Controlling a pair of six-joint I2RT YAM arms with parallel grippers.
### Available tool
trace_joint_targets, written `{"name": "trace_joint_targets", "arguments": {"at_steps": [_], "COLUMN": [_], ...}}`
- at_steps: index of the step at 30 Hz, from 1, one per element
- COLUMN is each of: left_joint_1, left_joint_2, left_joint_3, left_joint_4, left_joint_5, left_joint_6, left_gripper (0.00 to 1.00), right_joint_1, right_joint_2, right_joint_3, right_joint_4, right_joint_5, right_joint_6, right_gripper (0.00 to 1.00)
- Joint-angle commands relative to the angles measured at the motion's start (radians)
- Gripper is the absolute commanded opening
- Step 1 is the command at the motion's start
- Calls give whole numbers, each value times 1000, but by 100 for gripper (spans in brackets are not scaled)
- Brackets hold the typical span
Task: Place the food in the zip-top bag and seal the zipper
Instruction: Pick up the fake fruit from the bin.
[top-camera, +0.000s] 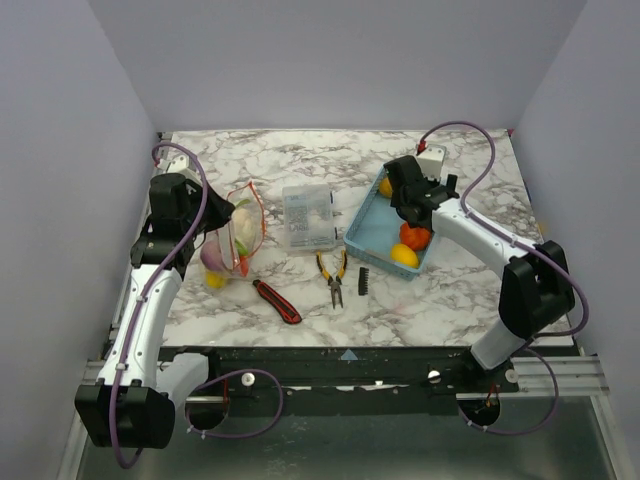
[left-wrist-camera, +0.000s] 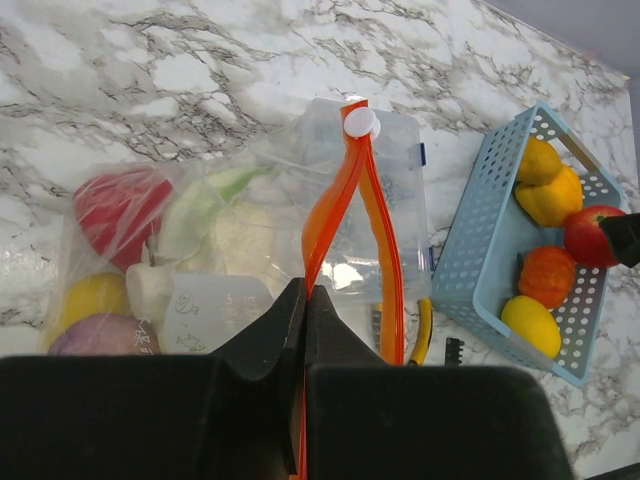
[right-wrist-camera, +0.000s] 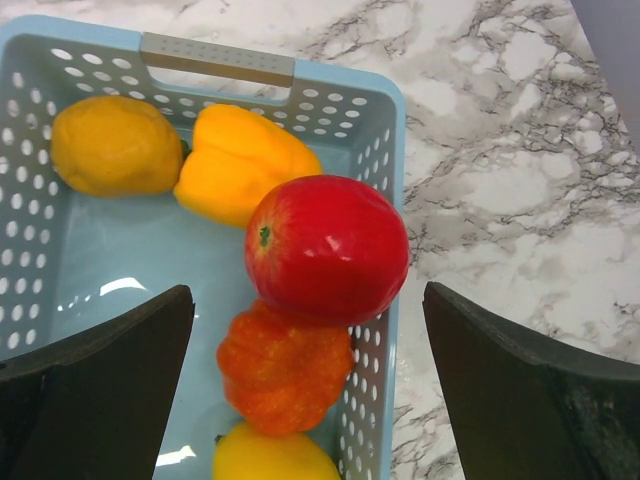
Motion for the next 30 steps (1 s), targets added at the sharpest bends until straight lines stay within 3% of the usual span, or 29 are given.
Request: {"name": "trace_joint_targets", "arguments": {"at_steps": [1, 21, 30], "left_joint_1": [5, 5, 5], "left_joint_2": [-6, 4, 15], "left_joint_3": [-15, -15, -12], "left_joint_4": [26, 27, 25], "left_joint_5": [41, 56, 58], "left_joint_6": [-11, -15, -16], "left_gripper": [0, 0, 0], "right_joint_1": [-29, -55, -55], "right_joint_2": [44, 159, 148], "right_joint_3": [35, 43, 58], "right_joint_4": [-30, -25, -21], "right_joint_5": [57, 65, 65], "right_joint_6": [-41, -50, -31], "right_gripper": [100, 99, 79]}}
